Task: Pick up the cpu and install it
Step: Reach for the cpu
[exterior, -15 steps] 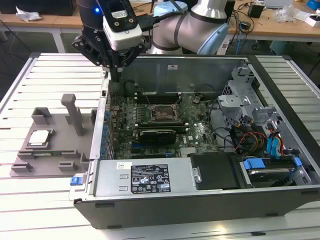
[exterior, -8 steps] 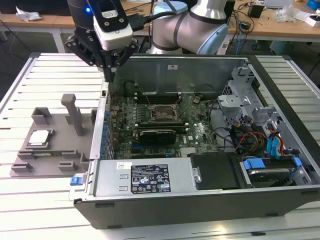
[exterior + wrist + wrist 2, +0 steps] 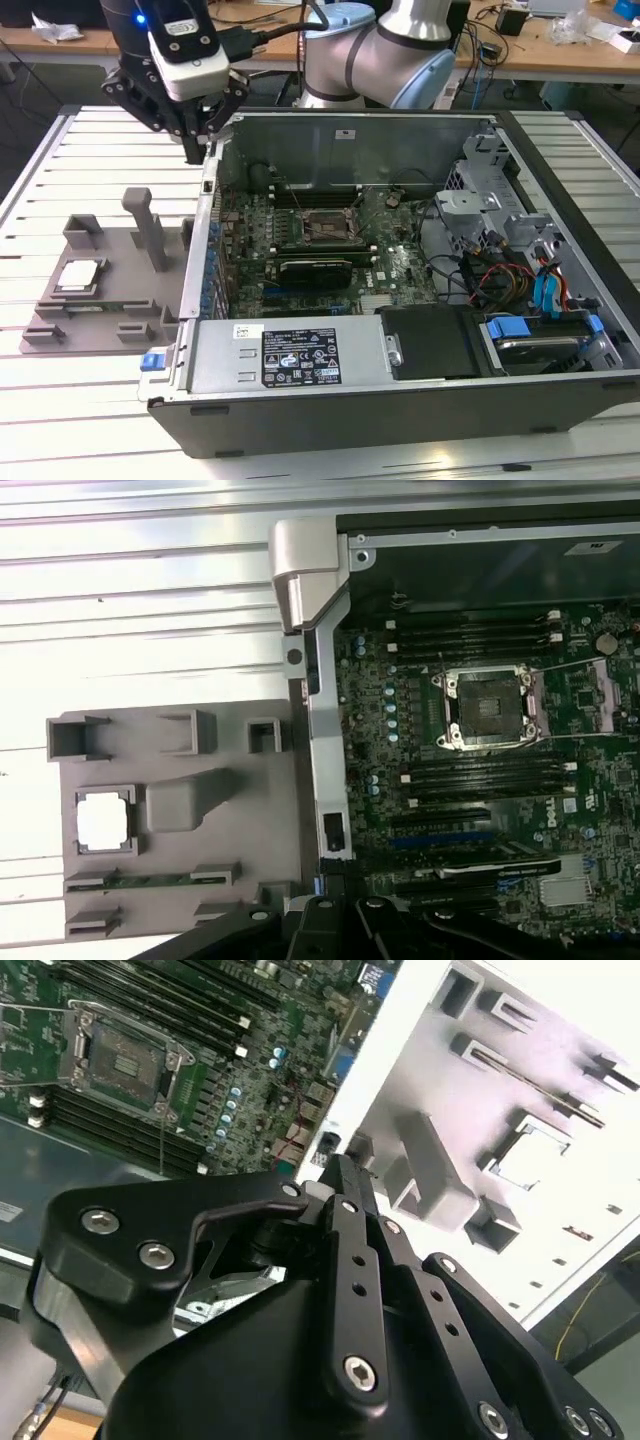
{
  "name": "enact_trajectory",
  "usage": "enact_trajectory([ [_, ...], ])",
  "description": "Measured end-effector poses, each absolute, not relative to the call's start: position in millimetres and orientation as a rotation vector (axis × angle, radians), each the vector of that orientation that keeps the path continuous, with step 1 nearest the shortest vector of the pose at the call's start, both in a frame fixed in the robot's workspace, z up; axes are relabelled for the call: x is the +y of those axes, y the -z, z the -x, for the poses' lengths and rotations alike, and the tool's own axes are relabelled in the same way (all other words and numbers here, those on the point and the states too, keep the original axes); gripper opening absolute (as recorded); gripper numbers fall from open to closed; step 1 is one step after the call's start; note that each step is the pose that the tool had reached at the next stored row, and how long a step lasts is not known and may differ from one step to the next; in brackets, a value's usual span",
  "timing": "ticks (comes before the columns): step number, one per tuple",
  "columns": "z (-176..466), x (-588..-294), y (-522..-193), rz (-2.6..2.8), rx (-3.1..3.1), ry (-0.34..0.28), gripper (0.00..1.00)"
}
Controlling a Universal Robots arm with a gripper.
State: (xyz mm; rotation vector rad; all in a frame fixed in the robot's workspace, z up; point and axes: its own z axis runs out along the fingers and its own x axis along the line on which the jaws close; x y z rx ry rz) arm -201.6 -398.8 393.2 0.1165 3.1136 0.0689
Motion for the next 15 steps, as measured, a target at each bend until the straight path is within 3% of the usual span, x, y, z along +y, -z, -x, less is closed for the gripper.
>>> enact_trajectory([
  [15,240,-399,-393,-0.117,3.114,-0.069,0.11],
])
